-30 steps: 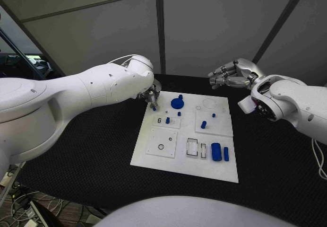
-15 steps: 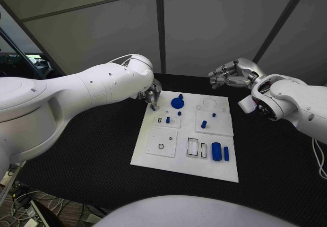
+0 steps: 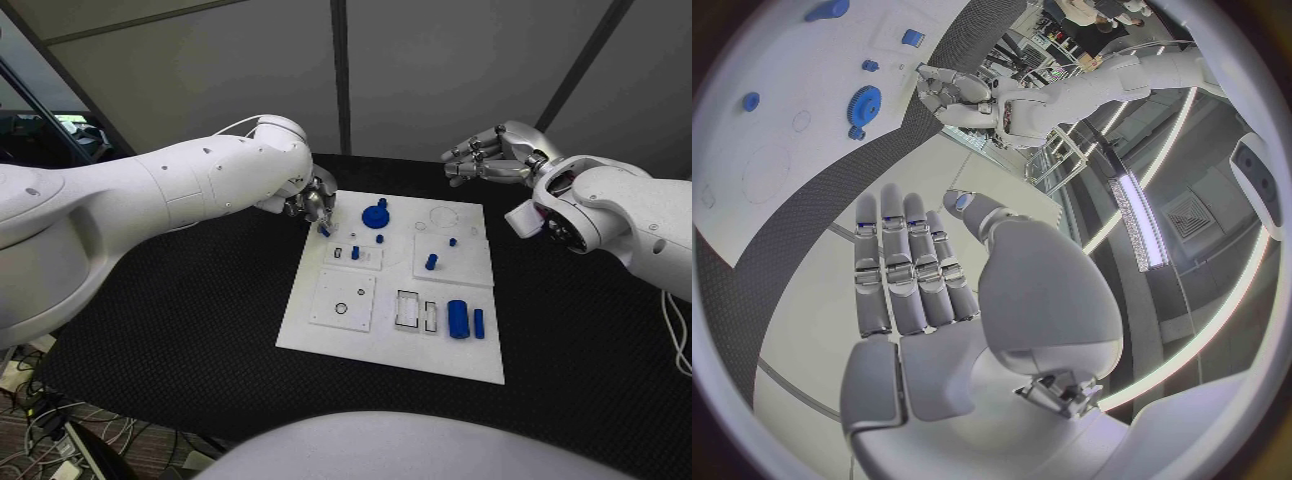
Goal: Assemble the parts on the task board
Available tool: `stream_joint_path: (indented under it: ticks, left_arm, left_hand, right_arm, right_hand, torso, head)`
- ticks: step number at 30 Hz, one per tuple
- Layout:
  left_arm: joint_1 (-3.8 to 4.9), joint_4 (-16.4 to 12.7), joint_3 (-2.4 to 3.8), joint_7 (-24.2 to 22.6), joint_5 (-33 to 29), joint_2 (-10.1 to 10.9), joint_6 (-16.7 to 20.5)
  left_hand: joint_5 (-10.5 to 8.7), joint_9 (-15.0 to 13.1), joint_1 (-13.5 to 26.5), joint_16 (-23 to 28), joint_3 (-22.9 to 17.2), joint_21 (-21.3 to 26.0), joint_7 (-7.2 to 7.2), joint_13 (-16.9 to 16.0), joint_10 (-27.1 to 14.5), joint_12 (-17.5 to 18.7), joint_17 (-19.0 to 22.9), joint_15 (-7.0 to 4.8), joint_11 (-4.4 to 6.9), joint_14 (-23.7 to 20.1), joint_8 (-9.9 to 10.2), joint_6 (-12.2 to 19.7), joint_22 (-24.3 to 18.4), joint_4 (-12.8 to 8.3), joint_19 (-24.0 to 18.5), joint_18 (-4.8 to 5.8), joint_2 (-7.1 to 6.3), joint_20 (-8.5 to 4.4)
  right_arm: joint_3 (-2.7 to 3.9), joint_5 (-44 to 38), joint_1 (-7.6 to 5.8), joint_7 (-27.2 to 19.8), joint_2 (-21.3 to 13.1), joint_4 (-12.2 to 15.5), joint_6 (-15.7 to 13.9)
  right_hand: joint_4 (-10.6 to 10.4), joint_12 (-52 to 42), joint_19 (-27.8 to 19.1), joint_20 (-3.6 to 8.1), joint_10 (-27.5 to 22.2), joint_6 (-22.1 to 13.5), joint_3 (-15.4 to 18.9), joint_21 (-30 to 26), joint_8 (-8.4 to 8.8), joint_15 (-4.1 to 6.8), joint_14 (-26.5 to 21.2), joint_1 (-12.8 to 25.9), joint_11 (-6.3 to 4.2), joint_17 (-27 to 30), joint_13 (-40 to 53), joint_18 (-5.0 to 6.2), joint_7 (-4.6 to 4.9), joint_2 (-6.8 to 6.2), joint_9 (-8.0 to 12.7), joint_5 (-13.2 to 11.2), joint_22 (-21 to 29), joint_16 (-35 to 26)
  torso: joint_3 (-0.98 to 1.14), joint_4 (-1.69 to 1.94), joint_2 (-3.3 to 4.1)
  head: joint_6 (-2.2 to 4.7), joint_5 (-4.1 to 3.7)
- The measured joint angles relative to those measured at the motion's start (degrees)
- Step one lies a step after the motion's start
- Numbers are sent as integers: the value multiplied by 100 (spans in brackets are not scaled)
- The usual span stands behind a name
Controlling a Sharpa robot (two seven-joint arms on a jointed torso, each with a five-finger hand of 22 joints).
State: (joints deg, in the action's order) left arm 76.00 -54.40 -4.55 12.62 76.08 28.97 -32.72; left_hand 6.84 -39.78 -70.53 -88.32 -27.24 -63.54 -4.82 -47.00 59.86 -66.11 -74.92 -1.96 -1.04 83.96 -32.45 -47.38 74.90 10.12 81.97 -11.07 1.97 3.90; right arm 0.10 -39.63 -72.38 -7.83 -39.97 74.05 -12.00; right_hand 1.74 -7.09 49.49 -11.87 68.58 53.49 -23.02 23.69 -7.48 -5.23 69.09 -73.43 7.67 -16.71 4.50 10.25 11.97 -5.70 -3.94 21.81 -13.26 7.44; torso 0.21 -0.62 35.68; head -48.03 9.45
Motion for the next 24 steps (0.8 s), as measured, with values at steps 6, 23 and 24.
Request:
stream_joint_path:
  ticks: [6, 23, 24]
  left_arm:
    - [22, -650, 0, 349, -598, 409, 352]
    - [-31, -2318, -99, 1573, -1534, 1294, 2359]
    - [-35, -2368, -116, 1623, -1554, 1309, 2459]
  left_hand:
    - [-1, -67, 122, 1, -199, 39, -1, 91, 0, 46, 0, 0, -1, 0, -73, 0, 0, -60, 0, 1, -63, 0]
    - [-28, -231, 489, 46, -673, -95, -1, 152, 84, 94, 0, -20, 20, 20, -247, 1, 0, -230, 43, 1, -129, -42]
    - [-29, -237, 531, 46, -701, -95, -1, 152, 85, 94, 0, -20, 21, 20, -266, 1, 0, -233, 43, 1, -135, -42]
  right_arm:
    - [0, -32, -1, 6, -39, 0, 2]
    - [-1, -73, -1, 15, -91, 0, 2]
    - [-1, -74, -1, 16, -91, 0, 2]
  right_hand:
    - [0, 0, 0, 0, 0, 0, 0, 0, 0, 0, 0, 0, 0, 0, 0, 0, 0, 0, 0, 0, 0, 0]
    - [0, 0, 0, 0, 0, 0, 0, 0, 0, 0, 0, 0, 0, 0, 1, 0, 0, 0, 0, 0, 0, 0]
    - [0, 0, 0, 0, 0, 0, 0, 0, 0, 0, 0, 0, 0, -1, 1, 0, 0, 0, 0, 0, 0, 0]
  torso:
    - [9, 18, -7]
    - [37, 75, -48]
    - [39, 76, -48]
  head:
    - [-11, -17]
    - [-69, -80]
    - [-73, -81]
